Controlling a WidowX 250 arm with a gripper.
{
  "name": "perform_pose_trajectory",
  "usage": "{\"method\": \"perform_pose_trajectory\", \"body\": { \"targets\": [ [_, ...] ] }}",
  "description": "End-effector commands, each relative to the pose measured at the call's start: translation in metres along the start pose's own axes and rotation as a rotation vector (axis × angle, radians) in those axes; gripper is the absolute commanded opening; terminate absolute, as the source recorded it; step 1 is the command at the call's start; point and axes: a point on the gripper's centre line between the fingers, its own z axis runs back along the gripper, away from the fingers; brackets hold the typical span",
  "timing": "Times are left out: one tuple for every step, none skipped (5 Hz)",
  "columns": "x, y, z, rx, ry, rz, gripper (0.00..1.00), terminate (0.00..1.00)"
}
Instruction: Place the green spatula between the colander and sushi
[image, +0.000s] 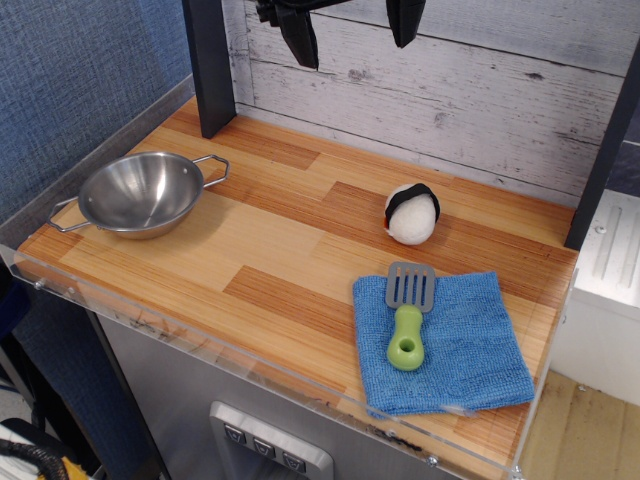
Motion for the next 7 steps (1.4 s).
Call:
{"method": "perform_pose_trajectory", "body": {
  "targets": [
    [0.000, 0.000, 0.000, 0.000, 0.000, 0.000, 1.00, 0.00],
    [-0.023, 0.002, 0.003, 0.017, 0.041, -0.034, 1.00, 0.00],
    [-0.045, 0.006, 0.000, -0.013, 0.087, -0.058, 1.00, 0.00],
    [-0.068, 0.017, -0.009, -0.005, 0.133, -0.114, 1.00, 0.00],
    [-0.082, 0.024, -0.020, -0.020, 0.148, -0.152, 1.00, 0.00],
    [-0.105, 0.027, -0.044, -0.069, 0.159, -0.222, 1.00, 0.00],
    [-0.122, 0.023, -0.059, -0.078, 0.210, -0.269, 1.00, 0.00]
  ]
}}
